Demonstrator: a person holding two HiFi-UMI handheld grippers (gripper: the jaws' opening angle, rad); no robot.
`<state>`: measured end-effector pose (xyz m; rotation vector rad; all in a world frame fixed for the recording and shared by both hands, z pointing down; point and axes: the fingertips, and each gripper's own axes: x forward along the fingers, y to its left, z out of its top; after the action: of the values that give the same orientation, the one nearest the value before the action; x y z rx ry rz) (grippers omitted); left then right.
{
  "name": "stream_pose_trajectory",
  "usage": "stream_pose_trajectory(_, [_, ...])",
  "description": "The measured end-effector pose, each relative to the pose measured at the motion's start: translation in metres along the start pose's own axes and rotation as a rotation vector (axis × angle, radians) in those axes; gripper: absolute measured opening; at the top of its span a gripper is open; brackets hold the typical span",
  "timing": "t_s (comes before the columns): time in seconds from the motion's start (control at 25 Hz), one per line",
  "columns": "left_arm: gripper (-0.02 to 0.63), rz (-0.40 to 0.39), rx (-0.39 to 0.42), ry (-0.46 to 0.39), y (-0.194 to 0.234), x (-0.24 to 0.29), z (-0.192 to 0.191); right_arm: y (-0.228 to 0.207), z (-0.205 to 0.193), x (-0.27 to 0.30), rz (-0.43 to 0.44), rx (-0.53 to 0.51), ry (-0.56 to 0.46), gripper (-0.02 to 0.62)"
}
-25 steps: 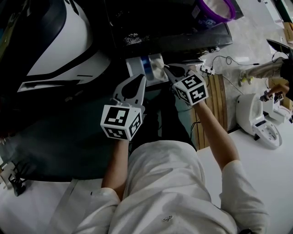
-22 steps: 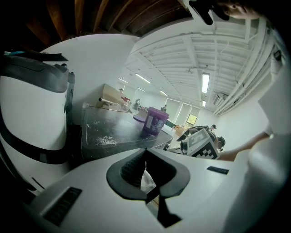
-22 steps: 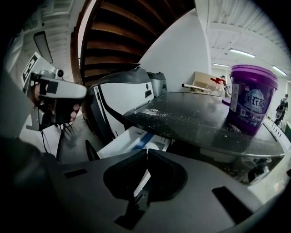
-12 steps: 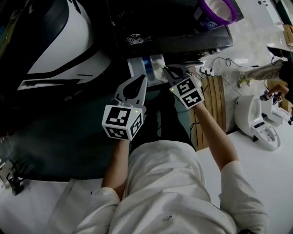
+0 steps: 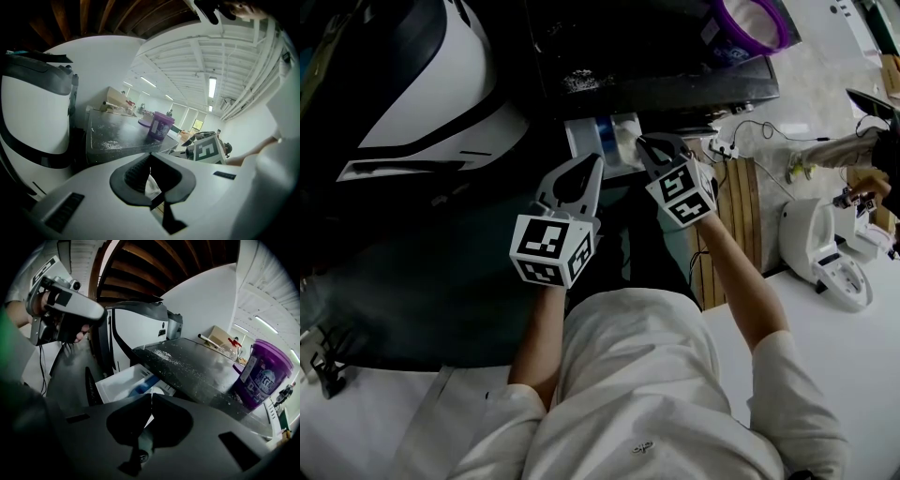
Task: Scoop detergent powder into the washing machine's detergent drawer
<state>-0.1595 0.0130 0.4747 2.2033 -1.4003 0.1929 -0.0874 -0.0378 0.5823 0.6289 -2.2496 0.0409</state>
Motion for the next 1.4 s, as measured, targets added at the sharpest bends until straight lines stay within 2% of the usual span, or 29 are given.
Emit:
stream_pose_trajectory(0.64, [0.018, 0.001, -0.001, -0.007, 0.000, -0.004, 0.000, 0.005, 0.004, -0.002, -0.039, -0.135, 0.013, 0.009])
stream_pose_trajectory(1.4, [0.018, -0.006, 0.002, -0.012, -0.004, -0.005, 0.000, 0.018, 0.008, -0.010, -0.116, -0.451, 0.046, 0.008])
